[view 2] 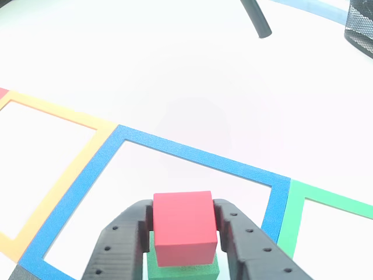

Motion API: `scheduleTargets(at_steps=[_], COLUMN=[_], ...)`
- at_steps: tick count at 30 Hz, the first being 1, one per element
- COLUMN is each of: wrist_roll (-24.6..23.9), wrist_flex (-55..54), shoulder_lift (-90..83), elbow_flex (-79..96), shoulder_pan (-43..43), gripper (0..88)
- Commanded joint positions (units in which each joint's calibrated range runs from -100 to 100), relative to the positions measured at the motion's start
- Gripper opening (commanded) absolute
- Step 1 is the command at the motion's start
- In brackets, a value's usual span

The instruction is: Tower of hanoi

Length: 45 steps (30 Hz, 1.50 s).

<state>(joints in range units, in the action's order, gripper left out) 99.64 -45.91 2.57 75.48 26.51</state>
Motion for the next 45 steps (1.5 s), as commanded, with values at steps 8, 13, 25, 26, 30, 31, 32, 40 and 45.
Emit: scheduleTargets(at_steps=[8,13,25,26,30,31,32,40,45], wrist_roll=[0.36,0.36,0.36,0.36,0.36,0.36,0.36,0.36,0.36], wrist_flex=[-3.65,-3.89,-5.27,-5.35,-5.51,-5.27,-4.21,14.82,43.97], shoulder_lift=[2.23,2.79,2.88,2.55,-0.35,-1.40,-3.02,-21.99,-41.61], elbow_flex=[-0.38,-0.48,-0.66,-0.75,-0.93,-0.93,-1.02,-2.38,-4.11], shoulder_pan=[0.53,0.15,0.43,0.43,-0.04,-0.14,-0.24,-1.00,-6.18], gripper=[3.2,10.0,22.1,22.5,22.8,22.1,21.3,1.6,1.2])
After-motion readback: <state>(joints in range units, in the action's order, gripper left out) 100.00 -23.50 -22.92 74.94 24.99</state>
